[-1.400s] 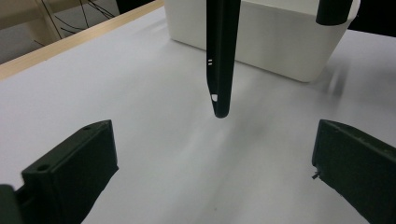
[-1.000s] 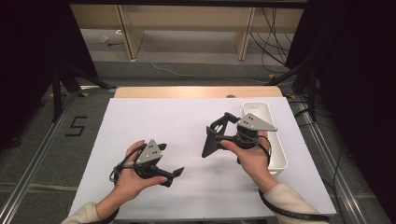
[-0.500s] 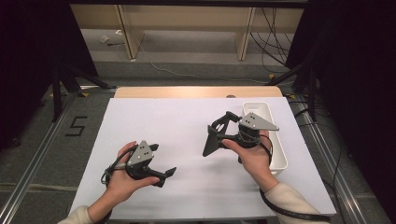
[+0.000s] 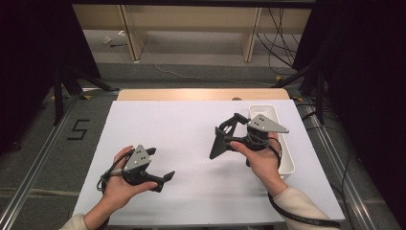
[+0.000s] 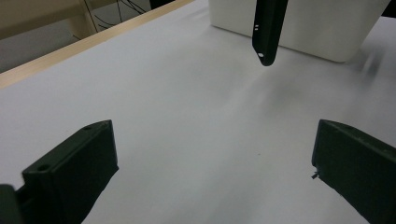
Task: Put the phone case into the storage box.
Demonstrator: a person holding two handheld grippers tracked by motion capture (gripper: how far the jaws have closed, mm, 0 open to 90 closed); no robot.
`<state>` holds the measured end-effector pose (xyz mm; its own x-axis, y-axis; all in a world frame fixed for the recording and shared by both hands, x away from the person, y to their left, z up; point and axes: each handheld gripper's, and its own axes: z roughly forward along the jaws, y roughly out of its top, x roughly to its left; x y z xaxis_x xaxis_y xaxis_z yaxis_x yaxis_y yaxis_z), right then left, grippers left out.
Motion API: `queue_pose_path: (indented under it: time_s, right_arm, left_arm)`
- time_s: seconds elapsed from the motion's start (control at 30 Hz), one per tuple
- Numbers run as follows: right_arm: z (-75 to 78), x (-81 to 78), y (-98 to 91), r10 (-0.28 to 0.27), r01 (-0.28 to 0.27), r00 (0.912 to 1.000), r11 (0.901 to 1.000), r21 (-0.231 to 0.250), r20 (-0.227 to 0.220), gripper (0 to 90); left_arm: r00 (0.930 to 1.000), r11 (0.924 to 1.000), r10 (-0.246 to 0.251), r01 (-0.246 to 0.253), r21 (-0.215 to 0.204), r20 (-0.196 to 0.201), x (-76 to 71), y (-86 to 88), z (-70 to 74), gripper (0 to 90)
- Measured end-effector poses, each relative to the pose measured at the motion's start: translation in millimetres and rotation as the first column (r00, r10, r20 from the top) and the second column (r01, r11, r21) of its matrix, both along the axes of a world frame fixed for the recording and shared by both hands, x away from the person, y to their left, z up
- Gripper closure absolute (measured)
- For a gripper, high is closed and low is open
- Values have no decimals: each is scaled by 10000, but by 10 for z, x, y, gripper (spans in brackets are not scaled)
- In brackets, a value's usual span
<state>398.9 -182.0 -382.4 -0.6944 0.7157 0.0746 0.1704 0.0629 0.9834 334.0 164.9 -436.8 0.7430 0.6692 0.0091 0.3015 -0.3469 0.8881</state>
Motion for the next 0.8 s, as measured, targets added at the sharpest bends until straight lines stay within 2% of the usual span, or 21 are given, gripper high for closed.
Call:
queue_pose_path:
  time_s: [0.33, 0.8]
  right_arm:
    - [40, 21, -69, -136, 135, 9999, 9999, 97, 48, 144]
    - [107, 46, -157, -318, 313, 9993, 9991, 280, 191, 144]
  left_arm:
    - [9998, 9998, 188, -188, -12, 2, 2, 44, -6, 0]
    - [9999, 9999, 115, -115, 118, 41, 7, 31, -22, 3]
